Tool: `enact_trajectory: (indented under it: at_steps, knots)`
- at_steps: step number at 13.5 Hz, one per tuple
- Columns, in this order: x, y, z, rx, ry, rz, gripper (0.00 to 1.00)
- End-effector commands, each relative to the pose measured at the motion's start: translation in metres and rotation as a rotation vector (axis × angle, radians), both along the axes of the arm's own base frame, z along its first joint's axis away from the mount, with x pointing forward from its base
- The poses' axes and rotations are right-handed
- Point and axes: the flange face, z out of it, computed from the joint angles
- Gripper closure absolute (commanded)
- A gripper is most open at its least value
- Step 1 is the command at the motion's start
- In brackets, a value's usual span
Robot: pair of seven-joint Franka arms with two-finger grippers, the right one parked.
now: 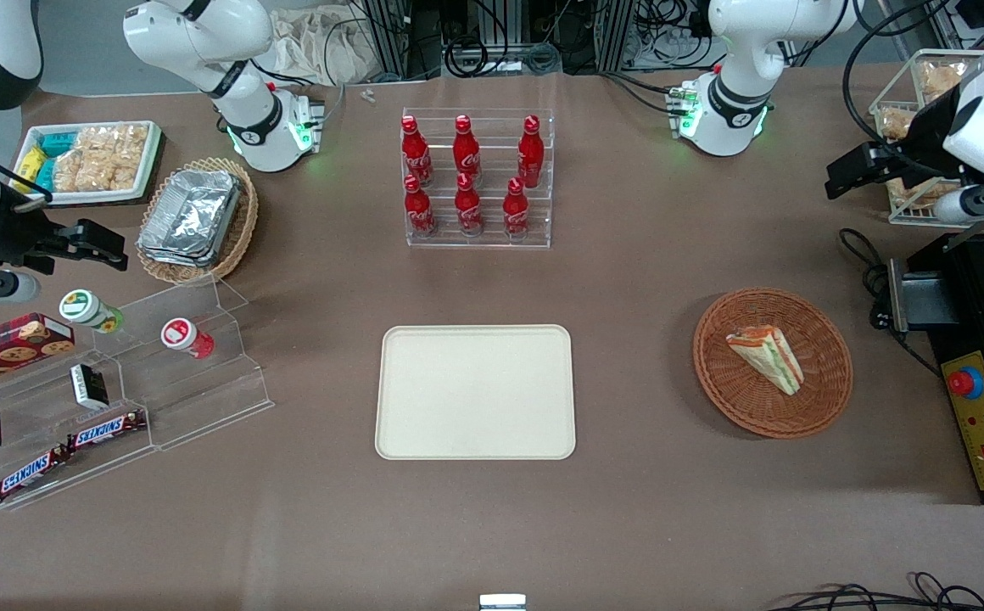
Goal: Place sandwich from basket to tray
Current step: 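Close the left gripper on the wrapped sandwich in the wicker basket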
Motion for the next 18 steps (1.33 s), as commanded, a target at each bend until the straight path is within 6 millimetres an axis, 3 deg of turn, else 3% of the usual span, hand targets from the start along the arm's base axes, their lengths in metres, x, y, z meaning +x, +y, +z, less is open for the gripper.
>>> enact_trajectory:
  at_steps: [1,3,5,8,9,14,16,18]
  knots:
    - [0.006,0.002,0.003,0.026,-0.006,-0.037,0.00]
    - [0.016,0.005,-0.012,0.049,0.009,-0.034,0.00]
    - [0.035,0.011,-0.050,0.078,0.056,-0.010,0.00]
    - [0.034,0.056,-0.136,0.088,0.027,0.142,0.00]
    - [0.034,0.062,-0.168,0.090,0.013,0.190,0.00]
    - [0.044,0.055,-0.304,0.057,-0.110,0.500,0.00]
    - [0.054,0.048,-0.346,0.056,-0.112,0.553,0.00]
    - [0.056,0.048,-0.376,0.053,-0.116,0.553,0.00]
